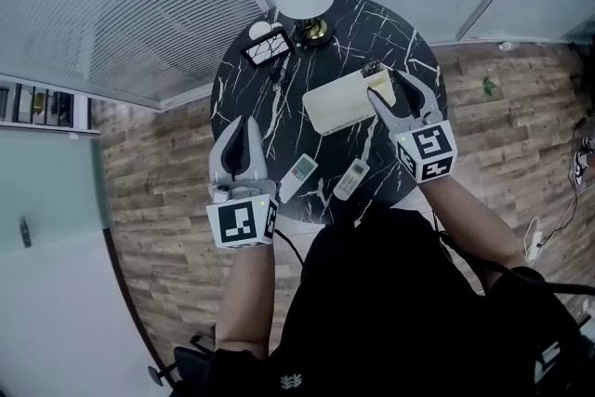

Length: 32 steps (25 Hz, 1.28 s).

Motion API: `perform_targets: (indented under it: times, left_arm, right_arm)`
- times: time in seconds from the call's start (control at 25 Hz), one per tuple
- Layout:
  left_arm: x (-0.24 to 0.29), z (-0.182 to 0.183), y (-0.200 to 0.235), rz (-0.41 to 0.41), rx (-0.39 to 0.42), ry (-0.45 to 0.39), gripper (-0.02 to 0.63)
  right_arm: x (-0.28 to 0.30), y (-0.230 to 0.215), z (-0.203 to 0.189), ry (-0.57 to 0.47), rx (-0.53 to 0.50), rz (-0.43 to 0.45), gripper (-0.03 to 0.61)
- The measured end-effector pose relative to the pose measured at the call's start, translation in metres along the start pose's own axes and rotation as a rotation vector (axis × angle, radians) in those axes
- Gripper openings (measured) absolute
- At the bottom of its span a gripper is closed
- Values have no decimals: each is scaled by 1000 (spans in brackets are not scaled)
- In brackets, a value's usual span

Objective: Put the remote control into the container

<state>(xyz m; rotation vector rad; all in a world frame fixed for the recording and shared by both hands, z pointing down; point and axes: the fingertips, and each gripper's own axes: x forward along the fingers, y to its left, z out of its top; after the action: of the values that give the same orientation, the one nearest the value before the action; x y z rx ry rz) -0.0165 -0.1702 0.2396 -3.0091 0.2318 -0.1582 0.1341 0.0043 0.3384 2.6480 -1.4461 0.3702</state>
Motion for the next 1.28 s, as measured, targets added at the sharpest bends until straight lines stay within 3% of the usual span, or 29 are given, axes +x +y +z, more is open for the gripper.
perform_targets:
  times: [0.36, 0.56, 0.88, 1.12, 1.28]
  left_arm:
    - [-41, -13, -14, 106, 23, 43, 2]
    - [-68, -25, -12, 174, 15, 63, 2]
    - [-107, -49, 3, 218, 13, 118, 2]
    - [-120, -70, 11, 196, 10, 113, 2]
    - [-128, -103, 14, 118, -13, 169, 2]
  right_arm:
    - [-9, 21, -11, -16, 14, 135, 242]
    - [-5, 50, -12, -17, -3, 231, 238]
    - [5, 111, -4, -21, -37, 377, 233]
    - [16, 163, -25, 36, -55, 480, 218]
    - [22, 188, -37, 64, -62, 498, 193]
